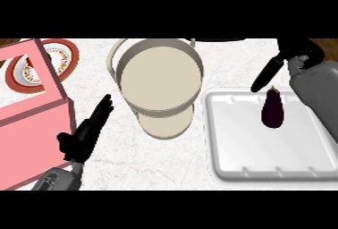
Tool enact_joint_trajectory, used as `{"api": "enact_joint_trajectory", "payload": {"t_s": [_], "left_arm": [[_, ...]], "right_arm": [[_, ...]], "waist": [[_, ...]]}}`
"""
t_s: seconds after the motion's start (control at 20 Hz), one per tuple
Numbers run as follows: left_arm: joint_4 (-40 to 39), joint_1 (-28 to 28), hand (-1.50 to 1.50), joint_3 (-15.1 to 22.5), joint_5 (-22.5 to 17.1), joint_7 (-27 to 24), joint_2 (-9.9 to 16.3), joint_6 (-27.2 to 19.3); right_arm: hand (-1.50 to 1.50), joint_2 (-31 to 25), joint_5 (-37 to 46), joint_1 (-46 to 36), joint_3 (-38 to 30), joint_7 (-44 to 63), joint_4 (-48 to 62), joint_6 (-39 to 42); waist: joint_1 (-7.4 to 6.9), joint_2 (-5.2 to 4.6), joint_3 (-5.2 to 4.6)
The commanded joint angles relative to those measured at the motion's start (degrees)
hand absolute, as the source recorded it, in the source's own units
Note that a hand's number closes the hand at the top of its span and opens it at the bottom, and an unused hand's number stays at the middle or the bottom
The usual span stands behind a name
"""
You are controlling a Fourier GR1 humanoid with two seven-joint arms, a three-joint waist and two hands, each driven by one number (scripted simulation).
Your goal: Pick the eggplant from the tray and place it in the tiered basket
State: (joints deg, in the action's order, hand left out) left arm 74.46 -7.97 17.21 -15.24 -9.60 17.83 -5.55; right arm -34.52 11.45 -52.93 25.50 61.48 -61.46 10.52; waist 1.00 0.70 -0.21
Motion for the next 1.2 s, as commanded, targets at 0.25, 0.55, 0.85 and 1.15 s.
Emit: {"api": "enact_joint_trajectory", "payload": {"t_s": [0.25, 0.55, 0.85, 1.15], "left_arm": [[1.24, 0.02, 0.00, -1.08, 0.21, 1.50, 0.00, 1.39], [0.94, -0.85, 0.00, -0.95, 0.88, 1.92, -0.97, 1.38], [3.34, -0.16, 0.00, -2.04, 1.44, 3.93, -1.24, 1.55], [6.34, 3.50, 0.00, -0.99, 3.67, 3.31, -1.93, 0.48]], "right_arm": [[-1.50, 0.10, 6.82, 4.27, 1.96, 15.14, -7.26, -1.07], [-1.50, 1.68, 5.98, 7.90, 1.31, 14.86, -1.15, 0.57], [-1.50, 1.89, 8.20, 12.02, -2.77, 10.51, -2.51, -1.03], [-1.50, 3.27, 11.18, 15.14, -4.04, 13.63, -4.46, -1.78]], "waist": [[-0.37, -0.35, 0.14], [-0.73, -0.62, 0.17], [-1.07, -0.63, 0.21], [-1.16, -0.42, 0.19]]}}
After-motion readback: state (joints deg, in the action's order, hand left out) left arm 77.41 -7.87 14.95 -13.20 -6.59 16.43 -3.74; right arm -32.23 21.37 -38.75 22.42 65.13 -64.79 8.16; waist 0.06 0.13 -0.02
